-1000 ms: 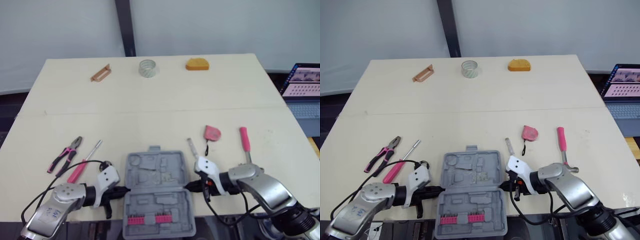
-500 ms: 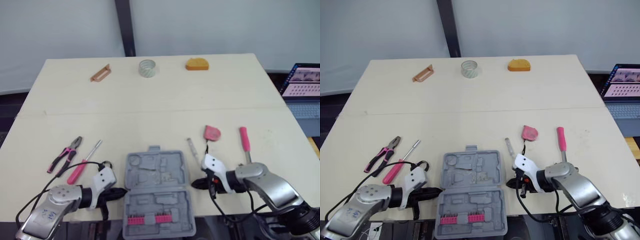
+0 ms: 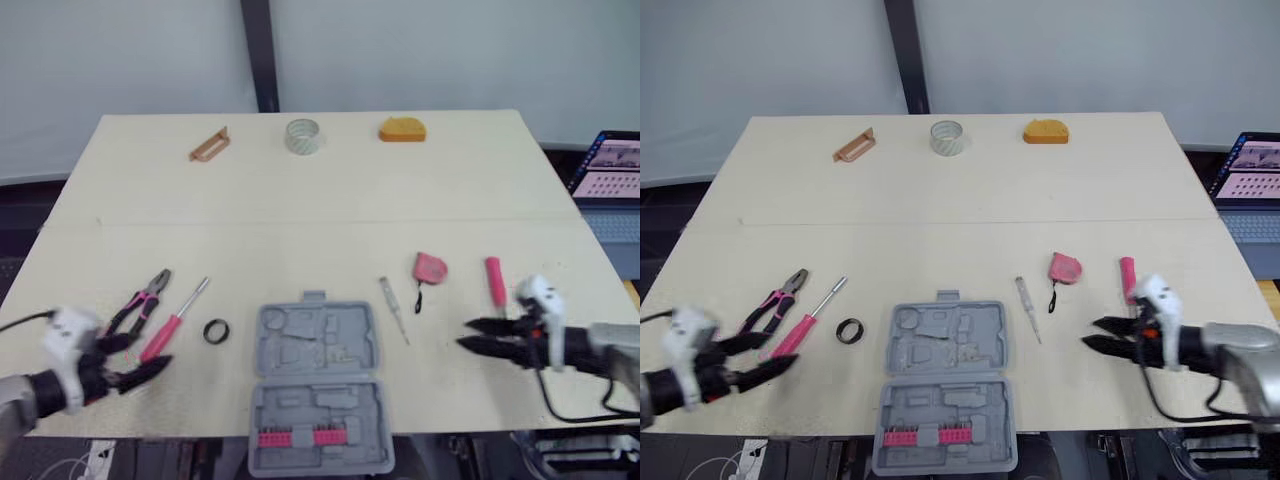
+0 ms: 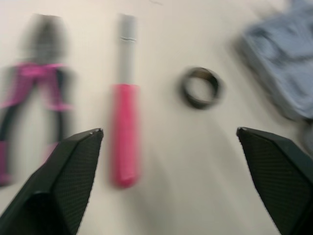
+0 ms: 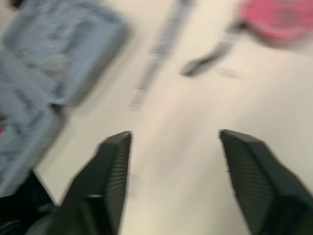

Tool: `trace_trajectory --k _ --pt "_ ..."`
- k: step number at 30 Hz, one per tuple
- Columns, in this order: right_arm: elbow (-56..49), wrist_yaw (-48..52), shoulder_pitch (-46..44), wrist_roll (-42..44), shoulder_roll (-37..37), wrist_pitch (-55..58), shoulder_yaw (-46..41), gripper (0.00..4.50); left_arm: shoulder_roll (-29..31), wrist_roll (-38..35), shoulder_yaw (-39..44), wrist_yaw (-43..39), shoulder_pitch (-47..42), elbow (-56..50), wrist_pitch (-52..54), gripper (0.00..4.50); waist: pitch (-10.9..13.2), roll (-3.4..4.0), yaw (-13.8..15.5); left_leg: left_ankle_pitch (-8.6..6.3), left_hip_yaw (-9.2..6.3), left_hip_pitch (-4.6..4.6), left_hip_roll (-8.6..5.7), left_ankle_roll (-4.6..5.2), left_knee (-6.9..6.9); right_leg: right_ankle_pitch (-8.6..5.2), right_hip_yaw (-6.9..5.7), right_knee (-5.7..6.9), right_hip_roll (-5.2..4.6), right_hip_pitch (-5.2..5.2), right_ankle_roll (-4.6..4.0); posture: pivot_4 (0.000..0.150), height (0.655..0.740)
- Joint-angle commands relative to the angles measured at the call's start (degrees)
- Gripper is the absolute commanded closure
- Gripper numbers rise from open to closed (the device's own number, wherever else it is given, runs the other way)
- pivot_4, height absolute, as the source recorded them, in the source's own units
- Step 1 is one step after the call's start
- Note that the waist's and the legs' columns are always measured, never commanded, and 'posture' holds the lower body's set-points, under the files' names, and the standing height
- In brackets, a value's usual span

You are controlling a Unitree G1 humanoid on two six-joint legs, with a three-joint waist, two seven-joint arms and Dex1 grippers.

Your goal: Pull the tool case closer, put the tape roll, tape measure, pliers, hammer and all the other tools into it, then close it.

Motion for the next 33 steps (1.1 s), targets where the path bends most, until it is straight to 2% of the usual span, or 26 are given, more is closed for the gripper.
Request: trace_trajectory --k 1,4,11,23,25,28,33 --pt "8.1 -0.8 -1.5 -2.1 -0.6 -5.9 -3.8 0.08 0.2 1.7 4.8 0.4 1.1 7.2 -4.4 0.00 0.0 0.00 -0.2 0.00 0.03 0.01 0.01 0.01 -0.01 0.00 0.00 -0.01 0.00 0.00 0.00 0.150 0.7400" --pt "16.1 -2.0 -4.4 -4.5 -1.2 -10.9 -4.5 0.08 0.7 5.5 6.1 2.6 1.4 12.8 -9.6 0.00 0.0 0.00 -0.8 -0.01 0.13 0.05 0.03 0.01 -0.04 0.01 0.01 0.00 -0.01 -0.03 -0.01 0.150 0.7400" --pt "30.3 -0.7 -8.0 -9.3 -3.1 -20.4 -3.4 0.08 1.9 8.4 8.4 5.3 0.1 23.8 -17.6 0.00 0.0 0.00 -0.9 -0.04 0.22 0.07 0.11 -0.03 -0.07 0.01 -0.03 -0.03 0.01 -0.05 -0.01 0.150 0.7400" --pt "33.5 1.7 -10.6 -10.4 -3.5 -23.0 -2.2 0.08 3.6 10.1 4.7 3.5 0.1 25.7 -20.4 0.00 0.0 0.01 -1.0 -0.09 0.36 0.12 0.20 -0.07 -0.06 0.02 -0.03 0.00 0.05 -0.10 -0.02 0.150 0.7400" --pt "32.4 2.4 -10.9 -9.5 -3.2 -22.4 -2.5 0.08 3.8 10.2 3.8 2.9 0.0 25.1 -20.5 0.00 0.0 0.00 -1.0 -0.10 0.36 0.11 0.20 -0.07 -0.06 0.02 -0.04 -0.01 0.05 -0.10 -0.02 0.150 0.7400" --pt "22.6 5.7 -10.5 -5.9 -2.2 -17.2 -0.9 0.08 5.5 11.4 -1.2 -0.8 0.4 19.2 -21.9 0.00 0.0 0.01 -1.0 -0.10 0.38 0.11 0.21 -0.07 -0.06 0.02 -0.04 0.01 0.05 -0.11 -0.03 0.150 0.7400" --pt "-3.2 5.4 -14.9 1.7 1.1 -4.9 7.6 0.08 8.3 9.6 -9.7 -7.6 -5.1 11.4 -22.4 0.00 0.0 0.04 -1.0 -0.11 0.35 0.11 0.26 -0.10 -0.01 0.05 -0.04 0.06 0.07 -0.12 -0.07 0.150 0.7400"
